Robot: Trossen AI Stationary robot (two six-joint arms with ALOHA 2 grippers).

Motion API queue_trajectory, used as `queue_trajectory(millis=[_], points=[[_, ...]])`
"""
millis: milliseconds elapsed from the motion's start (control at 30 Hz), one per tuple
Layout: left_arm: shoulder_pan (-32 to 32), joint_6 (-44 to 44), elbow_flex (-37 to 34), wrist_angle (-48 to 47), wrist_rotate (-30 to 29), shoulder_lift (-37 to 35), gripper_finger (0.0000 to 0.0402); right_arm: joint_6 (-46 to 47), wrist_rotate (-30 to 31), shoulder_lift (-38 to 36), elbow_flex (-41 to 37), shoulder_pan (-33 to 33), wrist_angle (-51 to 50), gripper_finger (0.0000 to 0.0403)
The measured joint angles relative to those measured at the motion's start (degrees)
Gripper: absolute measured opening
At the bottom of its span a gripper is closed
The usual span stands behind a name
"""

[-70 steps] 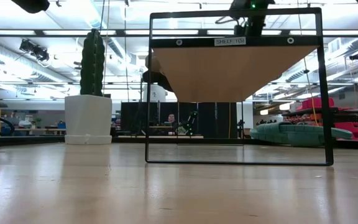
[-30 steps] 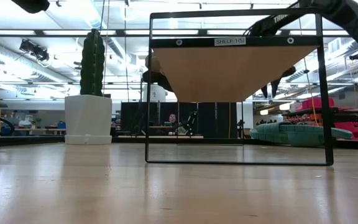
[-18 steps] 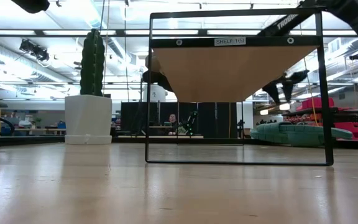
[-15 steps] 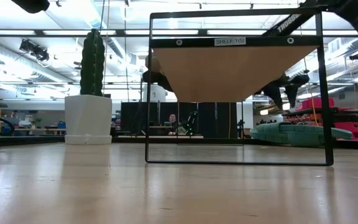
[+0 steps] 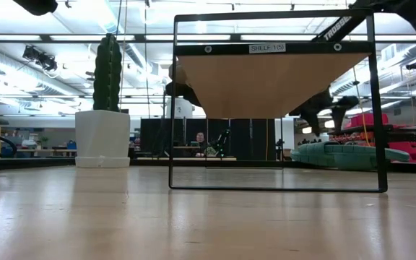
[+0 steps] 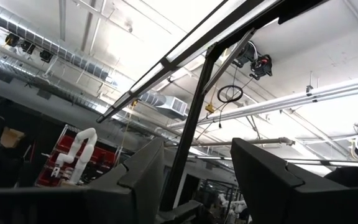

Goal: Pick and place slides into the shelf
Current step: Put the green slides on the shelf

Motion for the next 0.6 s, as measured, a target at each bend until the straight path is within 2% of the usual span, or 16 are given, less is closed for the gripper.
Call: queue_trajectory(millis=[300, 600], points=[[0.0, 0.0, 0.0, 0.0, 0.0, 0.0, 0.0191, -0.1, -0.9, 0.0, -1.1, -0.1, 4.1, 0.0308], [0.0, -0.1, 0.0, 0.0, 0.0, 0.0, 0.0192, 4.4, 5.7, 0.0, -1.1, -0.2, 5.2, 0.0323]])
